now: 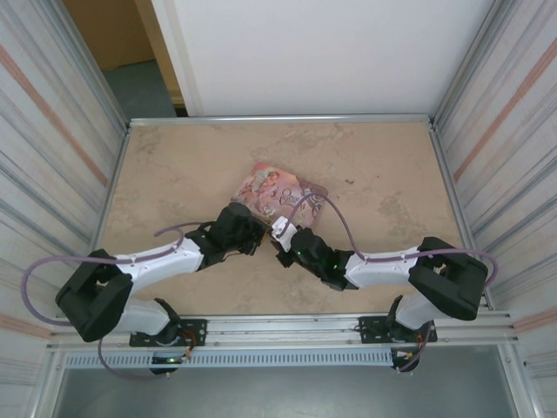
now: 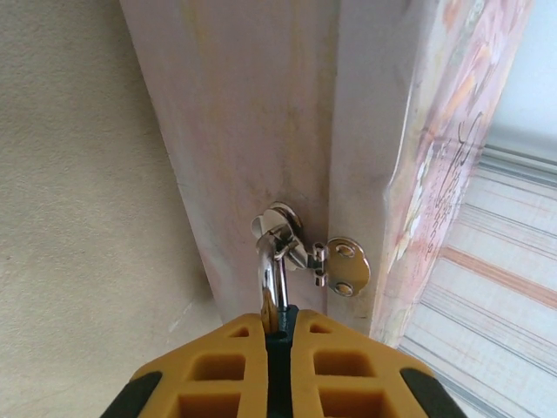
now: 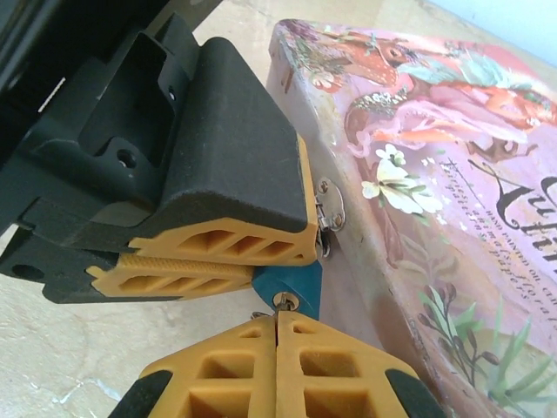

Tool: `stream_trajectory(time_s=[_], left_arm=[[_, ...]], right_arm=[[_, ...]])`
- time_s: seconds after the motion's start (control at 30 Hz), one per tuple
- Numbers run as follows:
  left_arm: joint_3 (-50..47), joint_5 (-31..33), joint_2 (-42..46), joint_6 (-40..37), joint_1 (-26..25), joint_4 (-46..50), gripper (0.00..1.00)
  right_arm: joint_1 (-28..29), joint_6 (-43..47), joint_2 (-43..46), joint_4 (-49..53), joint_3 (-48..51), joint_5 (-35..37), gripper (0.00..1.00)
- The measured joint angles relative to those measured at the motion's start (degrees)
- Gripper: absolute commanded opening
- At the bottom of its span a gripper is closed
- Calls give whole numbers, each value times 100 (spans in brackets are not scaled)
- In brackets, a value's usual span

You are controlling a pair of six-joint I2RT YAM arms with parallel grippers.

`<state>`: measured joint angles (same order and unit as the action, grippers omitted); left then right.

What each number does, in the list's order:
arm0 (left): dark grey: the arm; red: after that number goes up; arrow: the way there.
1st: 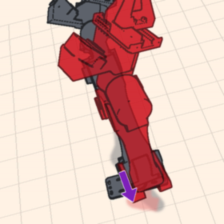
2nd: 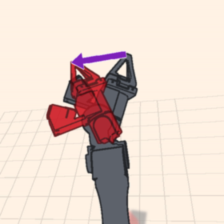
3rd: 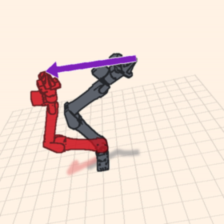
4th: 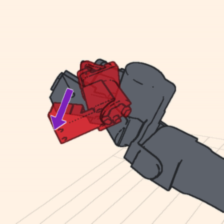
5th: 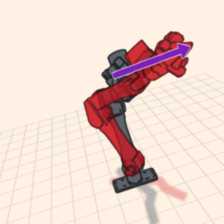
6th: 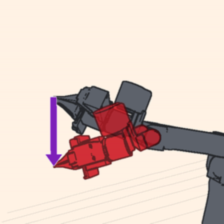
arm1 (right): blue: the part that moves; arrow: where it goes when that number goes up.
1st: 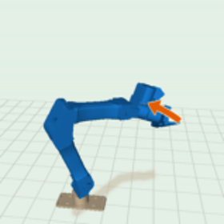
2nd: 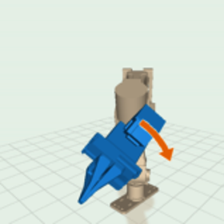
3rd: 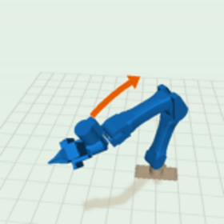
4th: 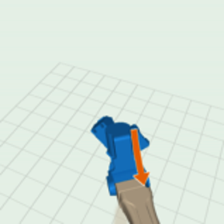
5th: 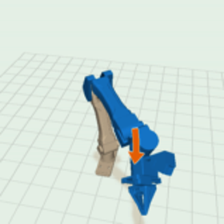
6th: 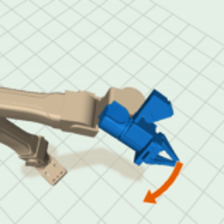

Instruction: Unlock the padlock with the key

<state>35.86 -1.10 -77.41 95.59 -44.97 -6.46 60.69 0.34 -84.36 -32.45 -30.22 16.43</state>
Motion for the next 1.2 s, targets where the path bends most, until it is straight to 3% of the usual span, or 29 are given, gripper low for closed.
stream_trajectory(time_s=[0.5,0.73,0.97,1.2], left_arm=[[122,286,-737,444,-944,-577,0],[254,264,-1060,501,-1027,-896,1],[271,201,-1043,374,-1088,-791,44],[273,380,-271,-229,-1137,61,58]], right_arm=[[-793,-490,487,-577,1370,-828,0],[-1023,-595,772,-426,1541,-935,0],[-1274,-791,887,-308,1547,-1375,0],[-1537,-1150,809,-173,1545,-1873,0]])
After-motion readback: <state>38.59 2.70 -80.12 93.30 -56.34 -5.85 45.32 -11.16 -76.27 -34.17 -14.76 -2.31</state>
